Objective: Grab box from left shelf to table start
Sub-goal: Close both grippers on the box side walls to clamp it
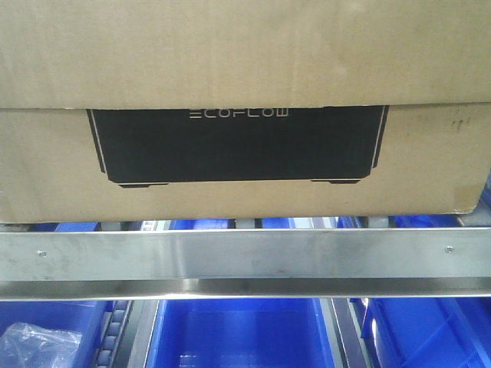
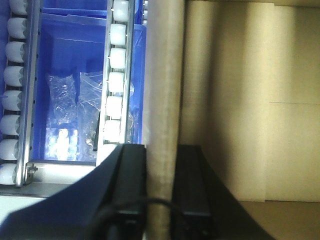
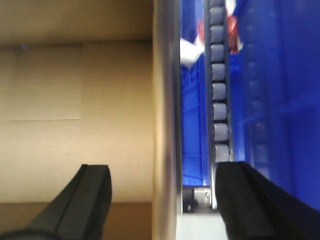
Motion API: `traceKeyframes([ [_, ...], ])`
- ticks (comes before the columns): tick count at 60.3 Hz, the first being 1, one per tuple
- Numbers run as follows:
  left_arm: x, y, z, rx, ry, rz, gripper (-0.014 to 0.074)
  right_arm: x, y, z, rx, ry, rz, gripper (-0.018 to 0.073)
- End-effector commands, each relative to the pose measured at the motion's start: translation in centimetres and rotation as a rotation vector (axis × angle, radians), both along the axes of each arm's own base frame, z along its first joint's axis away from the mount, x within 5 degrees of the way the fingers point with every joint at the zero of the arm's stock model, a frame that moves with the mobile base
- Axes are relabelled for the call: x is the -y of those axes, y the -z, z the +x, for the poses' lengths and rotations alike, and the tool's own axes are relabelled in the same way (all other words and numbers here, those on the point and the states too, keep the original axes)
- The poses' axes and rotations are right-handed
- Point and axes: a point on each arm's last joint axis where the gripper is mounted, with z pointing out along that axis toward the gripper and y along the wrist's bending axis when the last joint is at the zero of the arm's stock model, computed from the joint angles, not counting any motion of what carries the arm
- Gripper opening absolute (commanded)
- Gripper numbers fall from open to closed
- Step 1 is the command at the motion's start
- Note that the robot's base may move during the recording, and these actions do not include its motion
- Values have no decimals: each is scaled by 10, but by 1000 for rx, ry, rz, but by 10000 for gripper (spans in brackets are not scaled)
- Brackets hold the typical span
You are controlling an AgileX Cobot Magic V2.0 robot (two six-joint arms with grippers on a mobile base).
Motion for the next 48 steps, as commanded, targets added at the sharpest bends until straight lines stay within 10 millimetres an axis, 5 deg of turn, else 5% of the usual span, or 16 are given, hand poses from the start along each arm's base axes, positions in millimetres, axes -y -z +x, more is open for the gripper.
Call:
traceKeyframes([
  [1, 2, -17, -4, 80, 11, -43, -85, 4, -17, 6, 99, -7, -6, 542],
  [18, 2, -17, -4, 80, 11, -43, -85, 6, -2, 37, 45, -46, 14, 542],
  [39, 2, -17, -4, 80, 11, -43, -85, 8, 2, 41, 28, -45, 6, 537],
  [48, 2, -17, -4, 80, 11, -43, -85, 8, 5, 43, 16, -45, 5, 423],
])
